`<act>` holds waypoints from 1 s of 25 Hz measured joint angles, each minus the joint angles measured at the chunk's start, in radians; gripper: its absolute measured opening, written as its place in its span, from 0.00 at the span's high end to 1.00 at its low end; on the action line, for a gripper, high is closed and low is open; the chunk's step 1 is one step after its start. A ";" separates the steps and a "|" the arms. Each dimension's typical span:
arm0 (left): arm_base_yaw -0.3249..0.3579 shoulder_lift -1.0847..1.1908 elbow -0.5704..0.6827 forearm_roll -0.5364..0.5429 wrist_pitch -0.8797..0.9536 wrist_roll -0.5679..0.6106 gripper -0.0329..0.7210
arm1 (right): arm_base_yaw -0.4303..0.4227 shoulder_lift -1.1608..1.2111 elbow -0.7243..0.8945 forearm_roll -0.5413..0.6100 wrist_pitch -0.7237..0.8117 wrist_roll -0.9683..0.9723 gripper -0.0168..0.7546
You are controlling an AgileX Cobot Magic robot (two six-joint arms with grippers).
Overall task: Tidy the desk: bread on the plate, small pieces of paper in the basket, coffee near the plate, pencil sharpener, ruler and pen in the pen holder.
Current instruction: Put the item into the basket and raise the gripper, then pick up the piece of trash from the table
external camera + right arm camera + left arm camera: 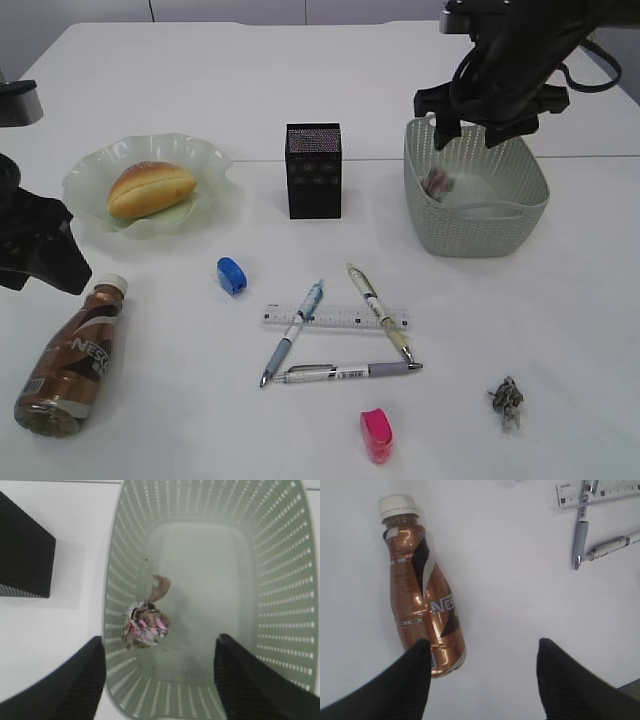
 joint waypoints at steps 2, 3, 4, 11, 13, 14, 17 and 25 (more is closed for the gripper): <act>0.000 0.000 0.000 0.000 0.000 0.000 0.31 | 0.000 0.005 -0.015 0.000 0.000 0.000 0.29; 0.000 0.000 0.000 0.000 0.000 0.000 0.31 | 0.000 0.006 -0.022 -0.001 0.006 0.000 0.26; 0.000 0.000 0.000 0.000 0.000 0.000 0.31 | 0.000 0.007 -0.032 -0.002 0.020 0.000 0.25; 0.000 0.000 0.000 0.000 0.000 0.000 0.32 | 0.000 0.007 -0.077 0.066 0.327 -0.084 0.23; 0.000 0.000 0.000 0.000 0.000 0.000 0.32 | 0.000 0.003 -0.077 0.131 0.400 -0.131 0.23; 0.000 0.000 0.000 0.000 0.000 0.000 0.32 | 0.000 0.000 -0.073 0.160 0.422 -0.152 0.23; 0.000 0.000 0.000 0.000 0.000 0.000 0.32 | 0.002 -0.015 -0.033 0.221 0.434 -0.189 0.23; 0.000 0.000 0.000 0.000 0.000 0.000 0.32 | 0.019 -0.187 0.277 0.223 0.419 -0.218 0.23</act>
